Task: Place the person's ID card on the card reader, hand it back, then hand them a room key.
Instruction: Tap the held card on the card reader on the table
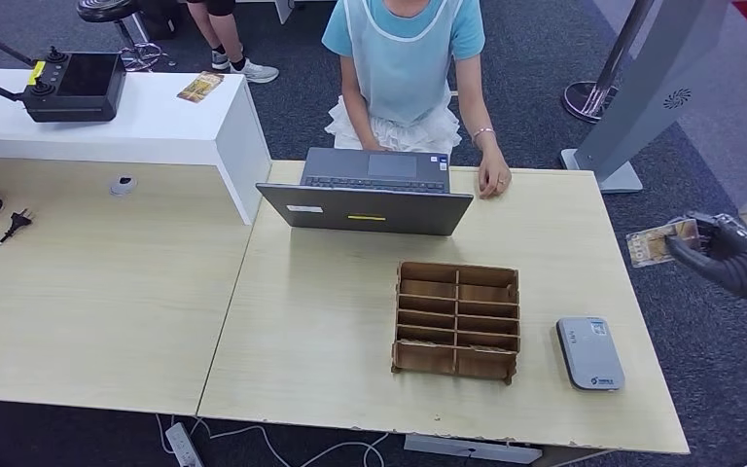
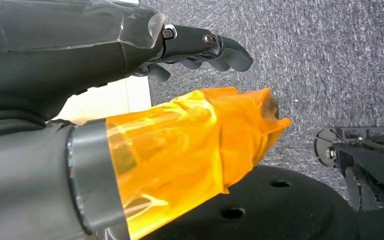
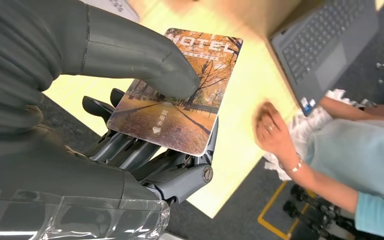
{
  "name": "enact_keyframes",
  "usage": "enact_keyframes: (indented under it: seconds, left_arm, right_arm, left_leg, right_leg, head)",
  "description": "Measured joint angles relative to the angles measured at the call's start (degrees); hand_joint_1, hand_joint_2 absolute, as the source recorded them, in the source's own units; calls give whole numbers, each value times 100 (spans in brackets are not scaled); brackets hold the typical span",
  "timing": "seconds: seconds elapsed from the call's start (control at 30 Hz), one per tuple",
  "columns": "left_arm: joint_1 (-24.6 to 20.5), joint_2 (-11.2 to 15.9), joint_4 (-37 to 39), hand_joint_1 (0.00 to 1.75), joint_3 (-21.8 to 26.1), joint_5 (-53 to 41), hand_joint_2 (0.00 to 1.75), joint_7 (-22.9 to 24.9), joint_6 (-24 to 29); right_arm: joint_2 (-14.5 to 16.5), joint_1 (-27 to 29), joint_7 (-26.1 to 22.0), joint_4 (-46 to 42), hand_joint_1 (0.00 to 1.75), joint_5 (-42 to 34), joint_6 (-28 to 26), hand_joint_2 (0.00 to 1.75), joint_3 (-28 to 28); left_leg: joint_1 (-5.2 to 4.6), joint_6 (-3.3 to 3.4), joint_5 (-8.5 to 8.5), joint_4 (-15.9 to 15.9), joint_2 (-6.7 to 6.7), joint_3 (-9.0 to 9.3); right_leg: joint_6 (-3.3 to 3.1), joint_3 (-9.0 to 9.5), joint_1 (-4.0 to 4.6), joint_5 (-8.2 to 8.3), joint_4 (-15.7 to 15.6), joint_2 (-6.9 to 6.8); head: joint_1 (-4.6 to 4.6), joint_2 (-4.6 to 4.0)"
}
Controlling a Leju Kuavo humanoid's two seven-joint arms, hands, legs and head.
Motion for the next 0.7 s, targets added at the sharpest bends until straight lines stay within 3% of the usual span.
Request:
enact_keyframes:
  seconds: [0.27, 0.7]
  left_arm:
    - [0, 17, 0, 0, -1, -29, 0, 0, 0]
    - [0, 32, 0, 0, -1, -86, 0, 2, 3]
  right_arm:
    - [-227, 282, 0, -2, 175, 33, -41, 175, 268]
    - [-291, 722, -17, -37, 175, 139, -182, 175, 414]
  left_leg:
    - [0, 0, 0, 0, 0, 0]
    - [0, 0, 0, 0, 1, -1]
  right_leg:
    - [1, 0, 0, 0, 0, 0]
    - [1, 0, 0, 0, 0, 1]
  head:
    - [0, 0]
    - [0, 0]
